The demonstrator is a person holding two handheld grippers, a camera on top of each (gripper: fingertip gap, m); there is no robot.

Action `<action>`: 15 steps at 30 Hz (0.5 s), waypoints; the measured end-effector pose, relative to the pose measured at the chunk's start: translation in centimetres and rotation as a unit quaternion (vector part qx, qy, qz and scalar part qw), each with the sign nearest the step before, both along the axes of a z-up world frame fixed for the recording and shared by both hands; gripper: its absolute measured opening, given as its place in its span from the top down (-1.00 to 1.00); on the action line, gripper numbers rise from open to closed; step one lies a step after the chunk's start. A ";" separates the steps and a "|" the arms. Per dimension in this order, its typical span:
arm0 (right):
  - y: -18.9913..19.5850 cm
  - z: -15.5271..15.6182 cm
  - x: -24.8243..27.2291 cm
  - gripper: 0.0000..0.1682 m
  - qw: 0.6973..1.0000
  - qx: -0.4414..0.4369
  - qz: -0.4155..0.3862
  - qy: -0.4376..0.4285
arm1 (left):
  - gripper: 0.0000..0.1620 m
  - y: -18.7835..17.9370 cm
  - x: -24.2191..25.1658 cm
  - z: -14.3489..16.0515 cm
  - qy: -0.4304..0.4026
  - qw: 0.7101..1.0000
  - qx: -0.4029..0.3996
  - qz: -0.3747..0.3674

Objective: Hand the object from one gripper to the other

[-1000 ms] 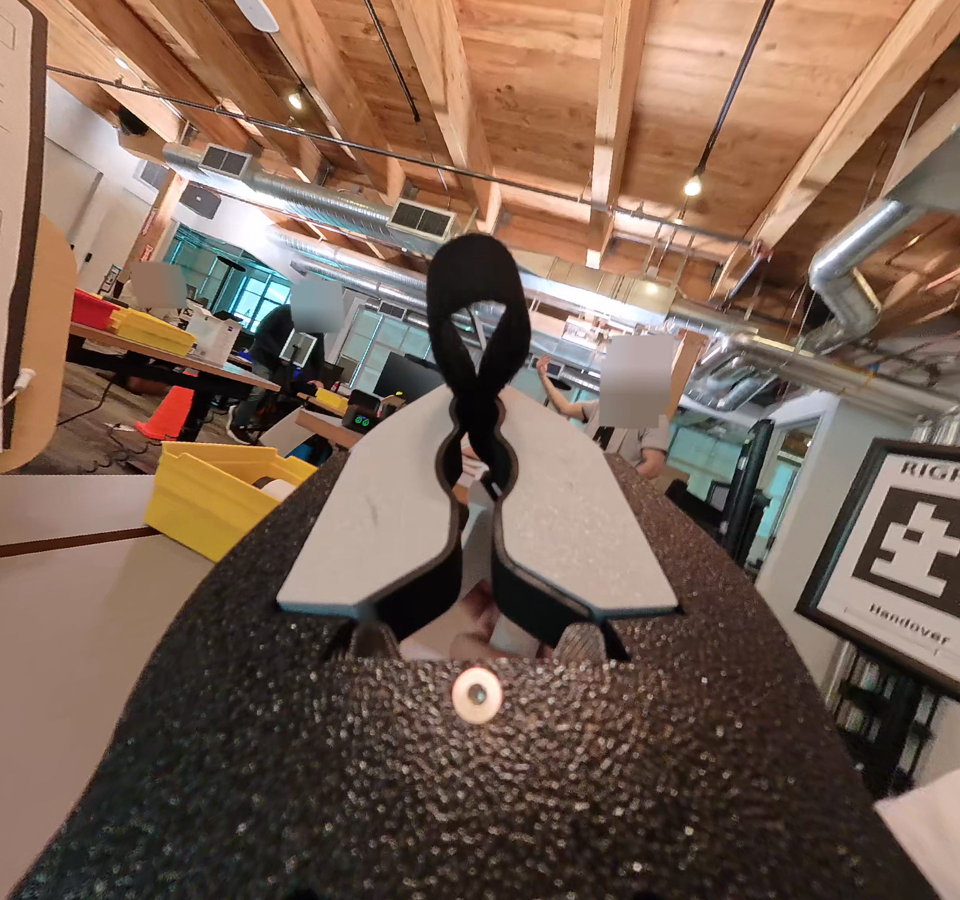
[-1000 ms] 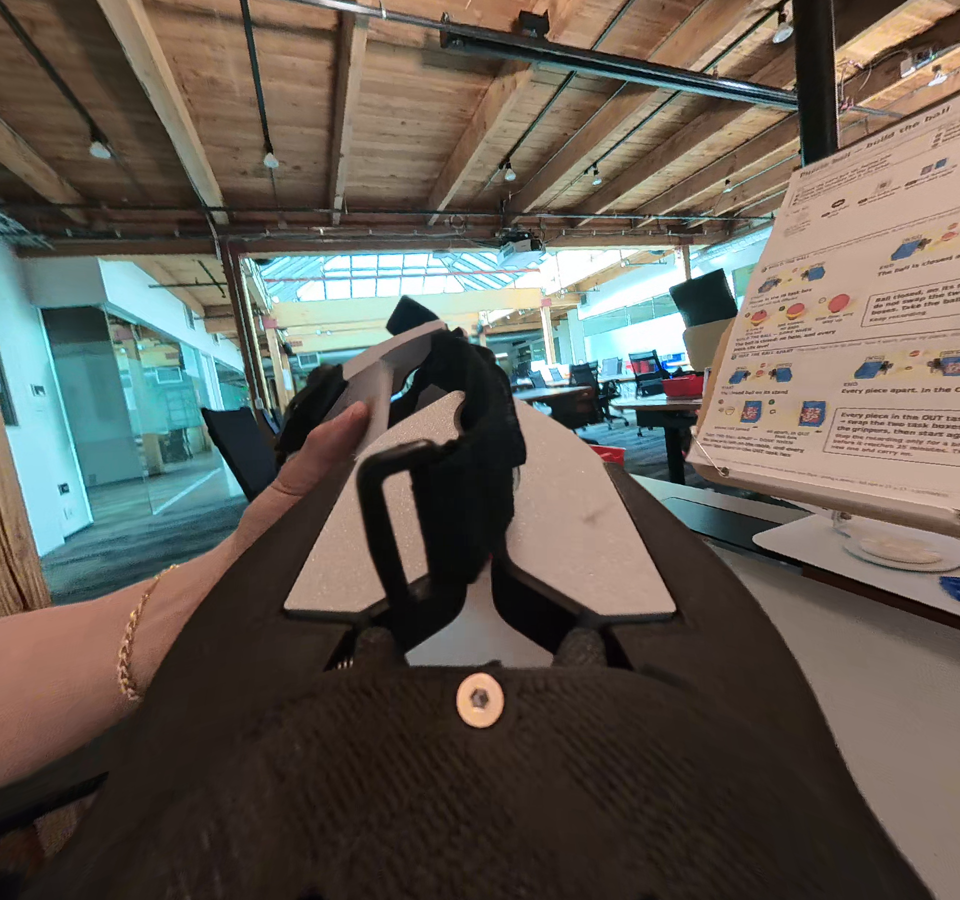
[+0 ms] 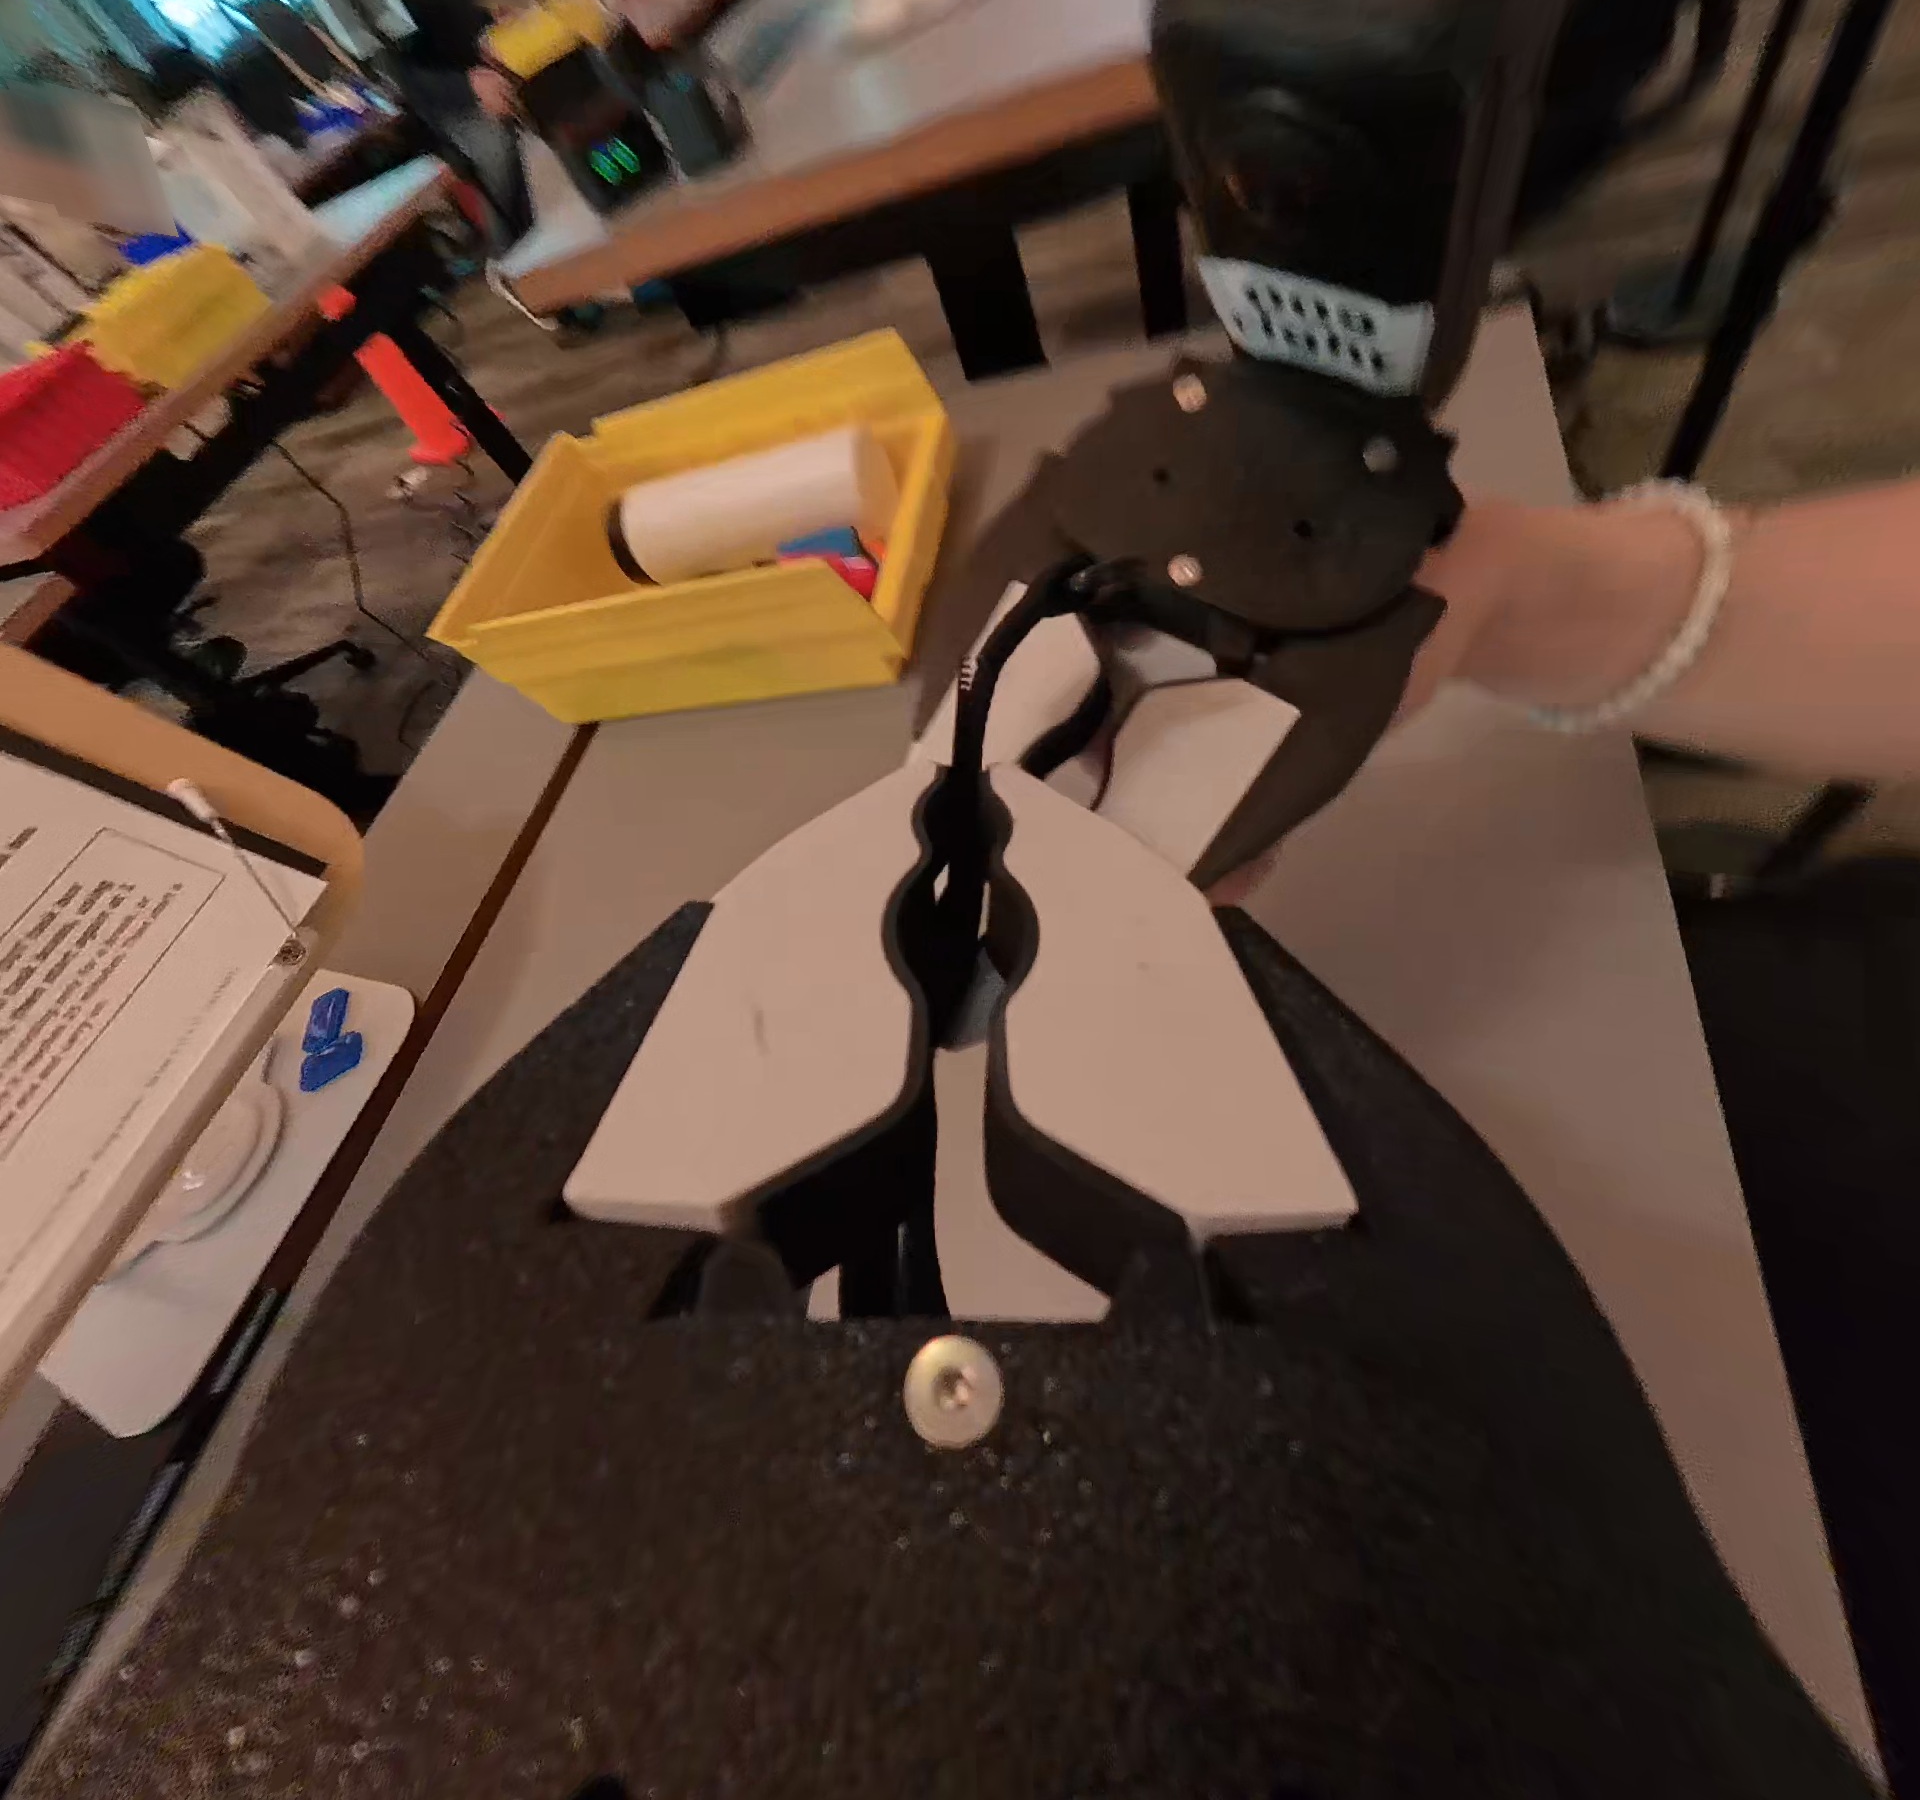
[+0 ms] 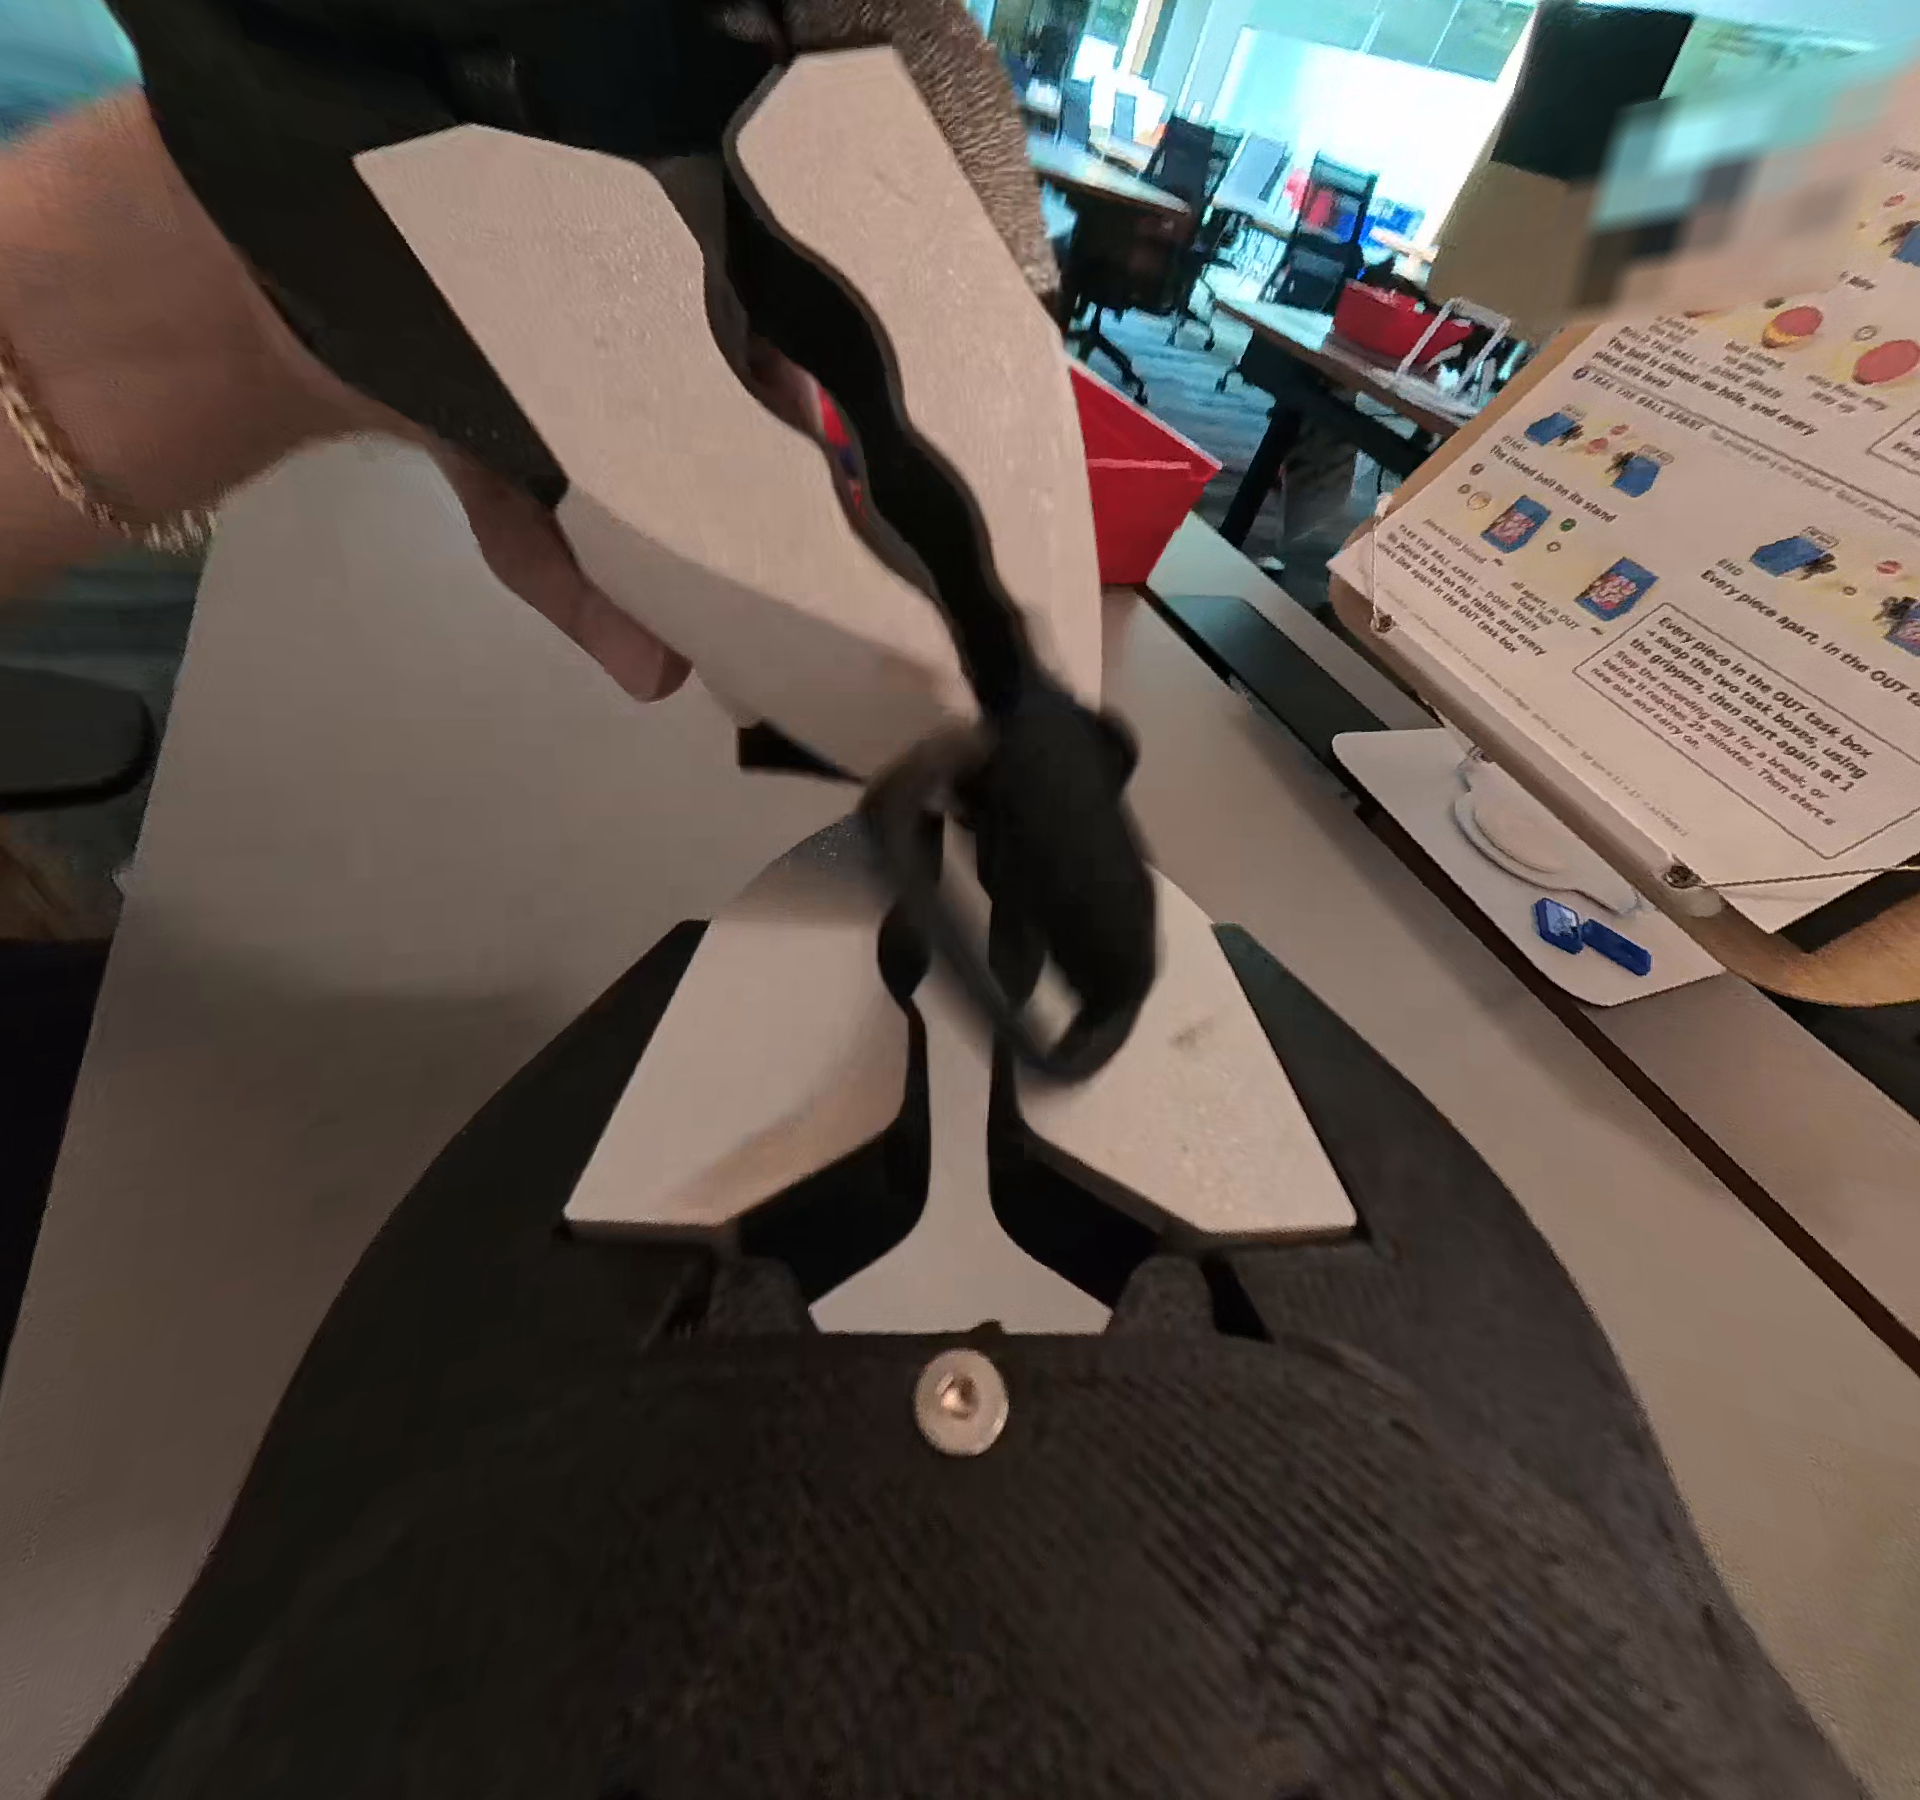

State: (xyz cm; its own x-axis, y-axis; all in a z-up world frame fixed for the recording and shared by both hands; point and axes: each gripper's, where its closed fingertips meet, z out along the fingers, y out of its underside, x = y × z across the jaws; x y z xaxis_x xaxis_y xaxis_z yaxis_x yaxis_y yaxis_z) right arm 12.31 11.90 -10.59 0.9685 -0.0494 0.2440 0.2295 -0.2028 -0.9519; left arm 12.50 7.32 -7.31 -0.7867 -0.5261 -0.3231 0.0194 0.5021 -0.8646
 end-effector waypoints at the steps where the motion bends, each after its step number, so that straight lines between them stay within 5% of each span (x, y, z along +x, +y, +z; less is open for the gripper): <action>1: -0.1 0.5 0.2 0.91 1.000 0.020 -0.001 0.016 | 0.96 0.3 0.3 0.9 -0.005 0.999 -0.039 0.013; 7: -0.8 4.0 0.3 0.54 0.985 0.152 0.014 0.079 | 0.97 3.0 1.3 6.1 0.011 0.939 -0.341 0.050; 11: -0.5 4.3 1.1 0.49 0.984 0.165 -0.046 0.047 | 0.97 4.2 1.9 6.4 0.032 0.892 -0.445 0.079; 13: 0.0 3.6 1.3 0.52 0.987 0.141 -0.070 0.020 | 0.96 3.4 1.5 6.1 0.042 0.886 -0.458 0.057; 15: 0.3 3.3 1.2 0.80 0.988 0.134 -0.076 0.003 | 0.96 2.8 1.2 6.0 0.044 0.883 -0.466 0.040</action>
State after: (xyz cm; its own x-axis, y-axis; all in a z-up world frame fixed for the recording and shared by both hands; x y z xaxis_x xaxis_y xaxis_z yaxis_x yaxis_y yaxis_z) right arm 13.47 12.16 -7.31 0.9464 -0.2557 0.1973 0.2104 0.0244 -0.9773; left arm 13.66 10.11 -1.29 -0.7357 -0.5859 0.3398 -0.0713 -0.4320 -0.8990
